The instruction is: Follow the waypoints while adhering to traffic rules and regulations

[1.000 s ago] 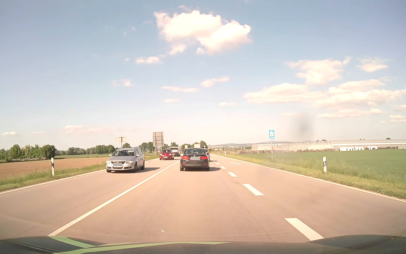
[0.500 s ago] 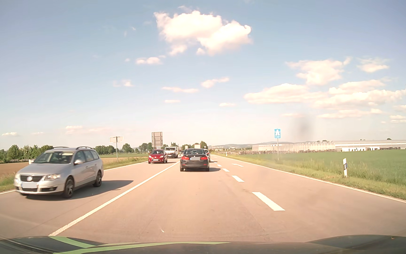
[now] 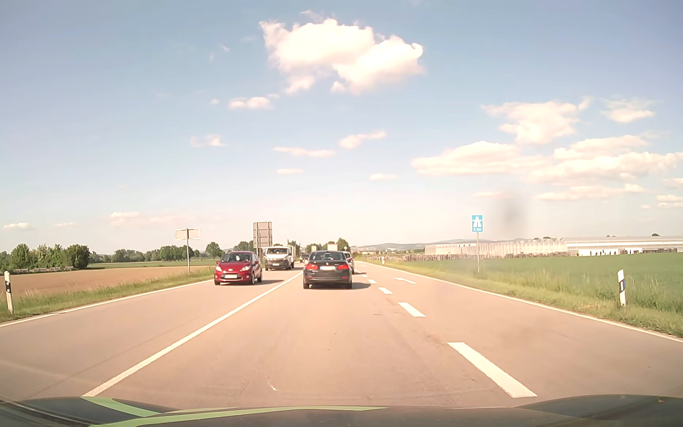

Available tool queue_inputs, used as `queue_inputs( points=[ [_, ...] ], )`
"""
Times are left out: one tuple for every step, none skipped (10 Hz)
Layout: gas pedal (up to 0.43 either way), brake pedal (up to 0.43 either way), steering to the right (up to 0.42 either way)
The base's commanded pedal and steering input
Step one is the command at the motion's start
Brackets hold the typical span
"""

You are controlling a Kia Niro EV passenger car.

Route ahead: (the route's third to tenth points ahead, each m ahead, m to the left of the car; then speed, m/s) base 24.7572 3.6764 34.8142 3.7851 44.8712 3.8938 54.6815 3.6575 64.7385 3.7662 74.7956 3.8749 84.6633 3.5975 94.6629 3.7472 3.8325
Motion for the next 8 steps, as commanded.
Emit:
queue_inputs(
  points=[
    [0.000,0.000,-0.004],
    [0.000,0.000,-0.003],
    [0.000,0.000,-0.003],
    [0.000,0.000,-0.003],
    [0.000,0.000,-0.003],
    [0.000,0.000,-0.003],
    [0.000,0.000,-0.003],
    [0.000,0.000,-0.003]
  ],
)
